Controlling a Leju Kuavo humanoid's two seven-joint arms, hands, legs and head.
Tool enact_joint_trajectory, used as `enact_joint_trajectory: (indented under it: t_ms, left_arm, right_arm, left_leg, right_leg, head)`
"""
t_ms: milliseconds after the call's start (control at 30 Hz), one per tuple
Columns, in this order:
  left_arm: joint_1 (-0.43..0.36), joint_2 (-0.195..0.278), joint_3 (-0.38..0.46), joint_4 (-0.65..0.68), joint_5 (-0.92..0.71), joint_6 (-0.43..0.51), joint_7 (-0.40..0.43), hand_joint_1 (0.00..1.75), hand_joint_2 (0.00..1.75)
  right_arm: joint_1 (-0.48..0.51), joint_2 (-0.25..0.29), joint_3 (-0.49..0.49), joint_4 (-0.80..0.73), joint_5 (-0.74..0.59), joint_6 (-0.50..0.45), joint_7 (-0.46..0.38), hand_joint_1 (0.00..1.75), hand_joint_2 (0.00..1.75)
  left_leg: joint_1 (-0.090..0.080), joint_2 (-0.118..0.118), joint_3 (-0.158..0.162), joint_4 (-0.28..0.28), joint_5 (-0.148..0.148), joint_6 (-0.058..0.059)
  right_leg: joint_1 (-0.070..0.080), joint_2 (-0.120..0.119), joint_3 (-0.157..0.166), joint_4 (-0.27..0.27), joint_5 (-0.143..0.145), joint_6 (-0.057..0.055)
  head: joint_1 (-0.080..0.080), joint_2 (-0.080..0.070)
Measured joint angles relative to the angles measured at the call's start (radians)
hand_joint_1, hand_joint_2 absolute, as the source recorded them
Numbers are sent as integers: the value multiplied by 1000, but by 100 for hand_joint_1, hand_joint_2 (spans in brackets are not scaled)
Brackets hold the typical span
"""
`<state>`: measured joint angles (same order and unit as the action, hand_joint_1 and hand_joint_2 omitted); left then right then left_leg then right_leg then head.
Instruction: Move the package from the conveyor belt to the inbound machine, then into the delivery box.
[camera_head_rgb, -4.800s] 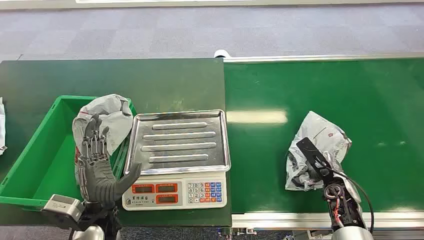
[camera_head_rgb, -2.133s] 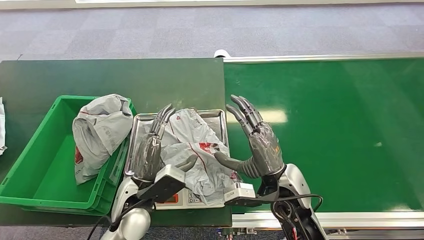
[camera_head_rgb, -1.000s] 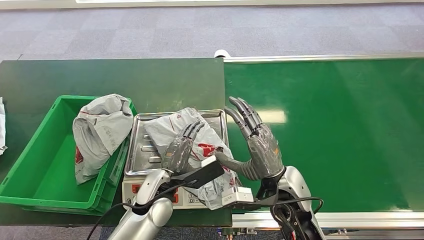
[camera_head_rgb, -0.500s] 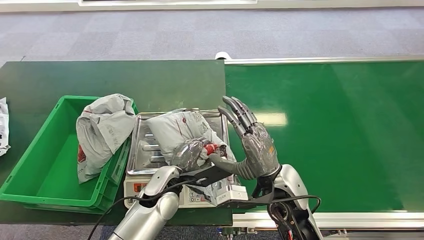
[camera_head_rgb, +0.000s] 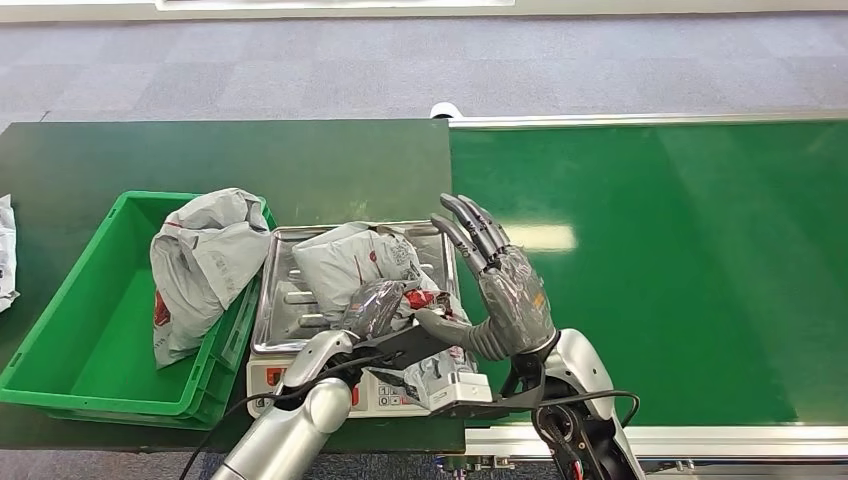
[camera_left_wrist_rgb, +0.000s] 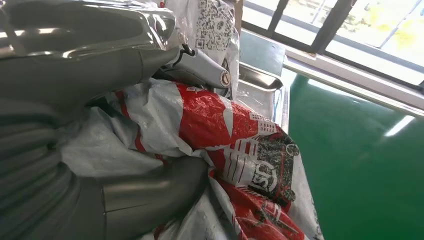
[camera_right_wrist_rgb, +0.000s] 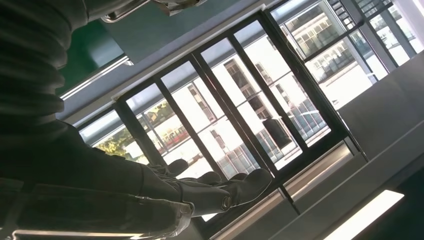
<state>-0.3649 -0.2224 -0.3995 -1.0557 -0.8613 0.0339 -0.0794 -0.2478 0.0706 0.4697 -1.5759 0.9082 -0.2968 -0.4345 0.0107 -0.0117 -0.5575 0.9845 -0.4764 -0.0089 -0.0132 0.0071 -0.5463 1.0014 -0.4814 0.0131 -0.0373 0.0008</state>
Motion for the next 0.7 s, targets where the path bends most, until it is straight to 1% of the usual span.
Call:
enact_joint_trajectory:
  t_ms: [100, 200, 300, 333, 400, 467, 567, 700]
  left_arm:
    - [12, 2, 8, -12, 45, -1, -37, 147, 175]
    - [38, 10, 17, -43, 121, 20, -102, 148, 175]
    - [67, 18, 25, -81, 172, 42, -145, 164, 175]
    - [79, 21, 28, -97, 196, 57, -171, 169, 175]
    - [106, 27, 32, -150, 260, 102, -244, 174, 175]
    - [124, 30, 32, -215, 318, 150, -312, 175, 175]
    - [151, 37, 35, -305, 373, 227, -384, 175, 175]
    - [205, 50, 47, -465, 433, 383, -487, 175, 175]
  right_arm:
    - [-1, 0, 2, 3, -1, 0, -2, 0, 175]
    - [-3, 3, 8, 3, -10, 0, -15, 0, 175]
    - [-5, 11, 21, 0, -17, 0, -24, 0, 175]
    - [-7, 13, 23, -1, -18, 0, -25, 0, 175]
    - [-9, 13, 22, -2, -17, 1, -25, 0, 175]
    - [-8, 8, 16, 0, -16, 2, -23, 0, 175]
    - [-8, 5, 14, 1, -18, 0, -24, 0, 175]
    - [-8, -1, 9, 2, -26, -17, -24, 0, 175]
  left_leg:
    - [0, 0, 0, 0, 0, 0]
    - [0, 0, -1, 0, 0, 0]
    - [0, 1, -2, 0, 0, 0]
    - [0, 1, -2, 0, 0, 0]
    - [0, 1, -3, 0, 0, 0]
    - [0, 1, -5, 0, 0, 0]
    - [0, 1, -6, 0, 0, 0]
    - [0, 1, -8, 0, 0, 0]
  right_leg:
    - [0, 0, 0, 0, 0, 0]
    - [0, 0, -2, 0, 0, 0]
    - [0, 1, -4, 0, 0, 0]
    - [0, 1, -4, 0, 0, 0]
    - [0, 1, -5, 0, 0, 0]
    - [0, 1, -6, 0, 0, 0]
    - [0, 1, -7, 0, 0, 0]
    - [0, 1, -9, 0, 0, 0]
  head:
    - [0, 0]
    - [0, 0]
    - [0, 0]
    - [0, 0]
    - [0, 0]
    - [0, 0]
    - [0, 0]
    - [0, 0]
